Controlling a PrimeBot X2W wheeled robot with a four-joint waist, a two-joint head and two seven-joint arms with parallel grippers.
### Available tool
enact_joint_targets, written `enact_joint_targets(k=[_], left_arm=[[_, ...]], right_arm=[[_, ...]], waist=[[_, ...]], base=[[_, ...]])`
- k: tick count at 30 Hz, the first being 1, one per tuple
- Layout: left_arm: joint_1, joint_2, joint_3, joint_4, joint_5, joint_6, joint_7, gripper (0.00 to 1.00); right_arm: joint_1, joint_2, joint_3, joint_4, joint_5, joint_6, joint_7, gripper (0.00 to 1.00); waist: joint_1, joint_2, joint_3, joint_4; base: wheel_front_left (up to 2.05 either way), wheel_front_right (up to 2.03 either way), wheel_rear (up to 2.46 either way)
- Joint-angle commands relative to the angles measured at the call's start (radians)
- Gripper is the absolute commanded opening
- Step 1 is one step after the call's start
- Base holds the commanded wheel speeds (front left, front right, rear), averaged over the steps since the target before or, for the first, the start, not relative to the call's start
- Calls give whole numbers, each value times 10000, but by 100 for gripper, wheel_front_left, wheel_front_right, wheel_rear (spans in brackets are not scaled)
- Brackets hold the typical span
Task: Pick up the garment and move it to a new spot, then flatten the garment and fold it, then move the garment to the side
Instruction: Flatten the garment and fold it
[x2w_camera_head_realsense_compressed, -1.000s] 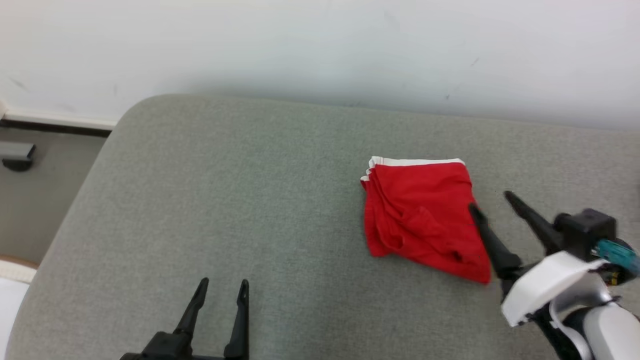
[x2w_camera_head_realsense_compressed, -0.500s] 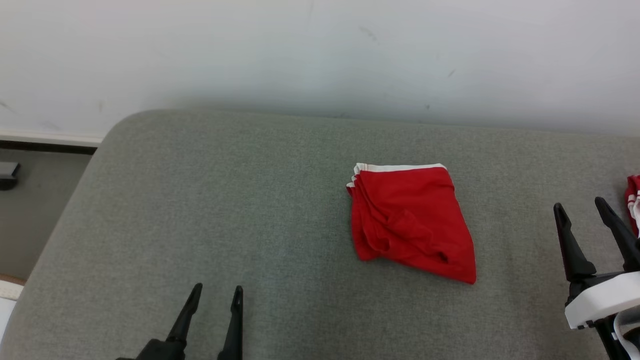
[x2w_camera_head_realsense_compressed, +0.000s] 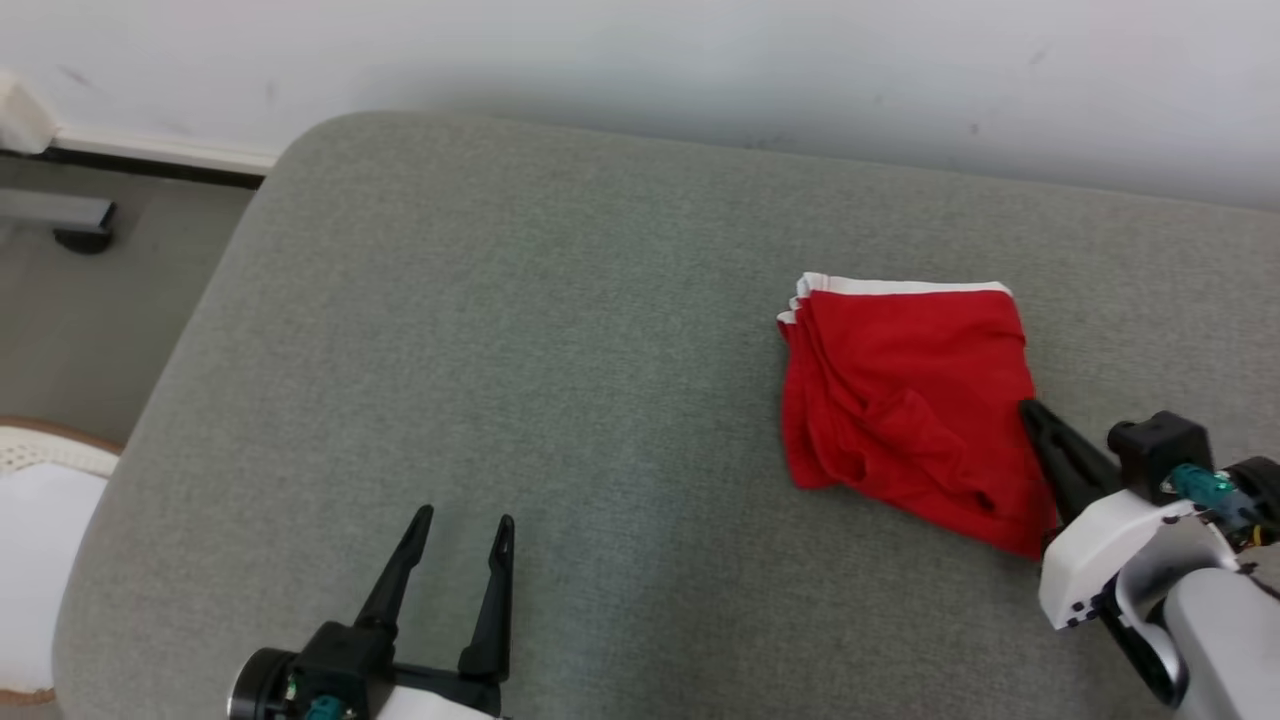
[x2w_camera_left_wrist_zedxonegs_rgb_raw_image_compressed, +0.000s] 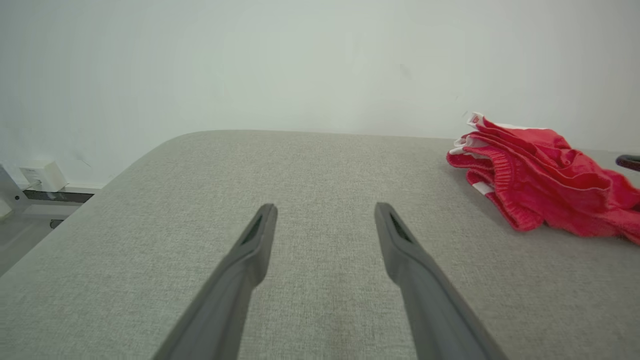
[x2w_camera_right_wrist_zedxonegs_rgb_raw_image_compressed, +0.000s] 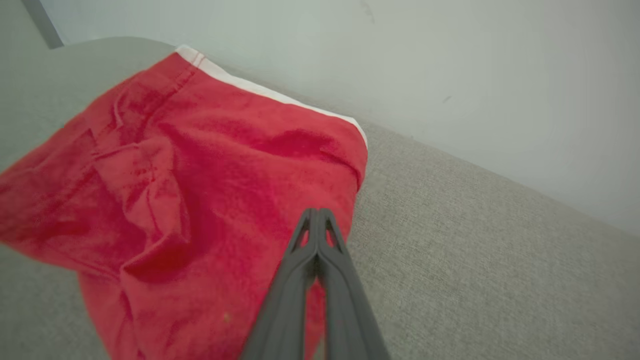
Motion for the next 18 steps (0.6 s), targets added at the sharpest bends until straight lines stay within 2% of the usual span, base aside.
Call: enact_joint_targets(k=[1, 7, 18], left_arm=[[-96, 29, -9, 3, -90, 48, 0, 100], [-42, 21, -49, -10, -228, 184, 0, 100], [-65, 21, -198, -23, -398, 344, 0, 100]], right_arm=[[-122, 66, 110, 148, 31, -18, -140, 0], [-353, 396, 1079, 899, 496, -18, -836, 0], [-446, 752, 3251, 674, 1080, -19, -937, 0]], waist=[[-1, -1, 110, 170], [-1, -1, 93, 285], [-1, -1, 20, 279]], base=[[0, 0, 0], [0, 0, 0], [0, 0, 0]])
